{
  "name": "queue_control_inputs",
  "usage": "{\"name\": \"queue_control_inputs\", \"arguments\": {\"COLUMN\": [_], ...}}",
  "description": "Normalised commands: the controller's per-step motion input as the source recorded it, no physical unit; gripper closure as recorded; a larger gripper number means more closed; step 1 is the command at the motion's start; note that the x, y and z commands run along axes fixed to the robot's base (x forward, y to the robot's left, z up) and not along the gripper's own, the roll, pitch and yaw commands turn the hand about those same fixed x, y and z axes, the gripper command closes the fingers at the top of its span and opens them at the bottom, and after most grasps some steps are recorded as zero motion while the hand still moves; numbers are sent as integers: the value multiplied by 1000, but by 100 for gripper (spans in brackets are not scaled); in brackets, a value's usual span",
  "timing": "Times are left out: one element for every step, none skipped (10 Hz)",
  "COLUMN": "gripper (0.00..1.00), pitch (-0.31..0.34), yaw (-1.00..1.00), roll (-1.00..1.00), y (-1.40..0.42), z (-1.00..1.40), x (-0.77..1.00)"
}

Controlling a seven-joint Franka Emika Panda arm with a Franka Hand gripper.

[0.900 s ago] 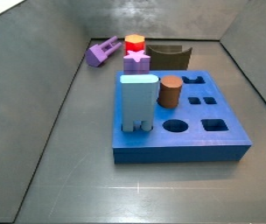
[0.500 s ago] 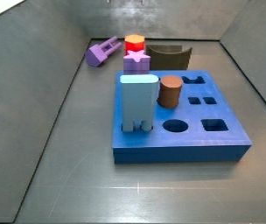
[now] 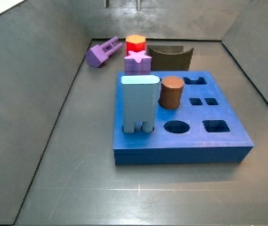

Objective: Pick up the 3 prong object. Move up. Place the 3 prong object on the fixture. Regrasp the 3 prong object. Move to above the board. Insert the 3 prong object.
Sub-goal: Pick up the 3 prong object.

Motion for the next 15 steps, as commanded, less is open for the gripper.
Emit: {"name": "queue_control_inputs", "arguments": {"gripper": [0,0,0,0,0,0,0,0,0,0,0,0,0,0,0], "pitch": [-147,-127,-97,-93,-91,-79,-116,-134,-170,-167,-127,-160,-234,-253,-200], "yaw": [-429,-300,-194,-189,-189,-209,-291,-309,-323,-283,-243,-277,-251,-183,-77], "roll": [0,0,0,27,27,29,0,19,1,14,46,14,0,-13,0], "y": [0,0,0,0,0,0,83,6,0,0,0,-6,-114,-140,-117], "z": [-223,-217,-254,-254,-249,-280,-386,-426,-423,-420,-406,-363,-286,-331,-360], "x": [0,-34,-111,-263,-371,-469,-311,-271,-214,-177,-94,-103,-131,-29,-60]}}
